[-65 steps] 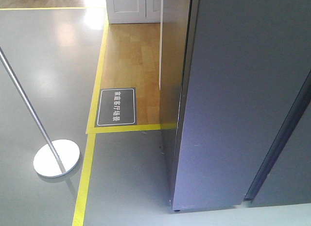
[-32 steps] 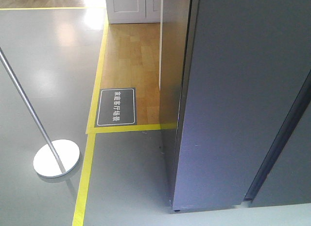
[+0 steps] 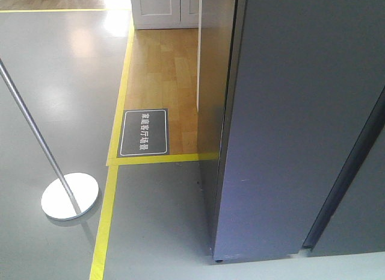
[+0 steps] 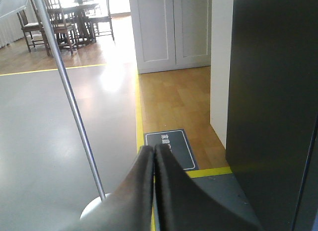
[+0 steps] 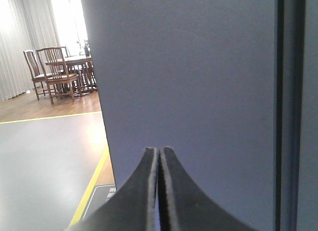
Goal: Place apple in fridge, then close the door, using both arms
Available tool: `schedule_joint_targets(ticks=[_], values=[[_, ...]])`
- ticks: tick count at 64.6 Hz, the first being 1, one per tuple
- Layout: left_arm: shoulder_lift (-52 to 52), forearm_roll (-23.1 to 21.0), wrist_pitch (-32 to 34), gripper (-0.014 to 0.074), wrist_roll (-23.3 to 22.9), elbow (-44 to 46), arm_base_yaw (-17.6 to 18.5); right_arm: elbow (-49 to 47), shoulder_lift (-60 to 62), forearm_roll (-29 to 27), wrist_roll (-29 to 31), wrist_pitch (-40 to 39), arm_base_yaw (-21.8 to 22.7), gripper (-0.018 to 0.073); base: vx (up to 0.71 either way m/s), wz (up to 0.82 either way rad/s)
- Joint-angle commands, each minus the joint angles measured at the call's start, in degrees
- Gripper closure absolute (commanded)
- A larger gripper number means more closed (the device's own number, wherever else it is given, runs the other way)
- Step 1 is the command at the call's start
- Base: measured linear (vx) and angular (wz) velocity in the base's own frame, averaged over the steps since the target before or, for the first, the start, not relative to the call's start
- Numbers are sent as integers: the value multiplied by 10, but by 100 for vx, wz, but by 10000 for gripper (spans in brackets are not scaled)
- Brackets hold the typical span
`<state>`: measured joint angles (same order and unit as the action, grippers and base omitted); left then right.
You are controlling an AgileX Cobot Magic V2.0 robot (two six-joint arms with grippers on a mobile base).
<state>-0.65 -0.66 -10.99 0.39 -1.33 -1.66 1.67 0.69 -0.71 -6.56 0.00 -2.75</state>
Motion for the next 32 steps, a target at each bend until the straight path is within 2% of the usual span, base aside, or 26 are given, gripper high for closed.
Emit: schedule_joint_targets(ticks=[1,32], values=[[-9,-6,39,603,0,10,4,-2,7,4,6,-43,0,565,0,0],[-9,-6,39,603,0,10,4,-2,7,4,6,-42,0,565,0,0]])
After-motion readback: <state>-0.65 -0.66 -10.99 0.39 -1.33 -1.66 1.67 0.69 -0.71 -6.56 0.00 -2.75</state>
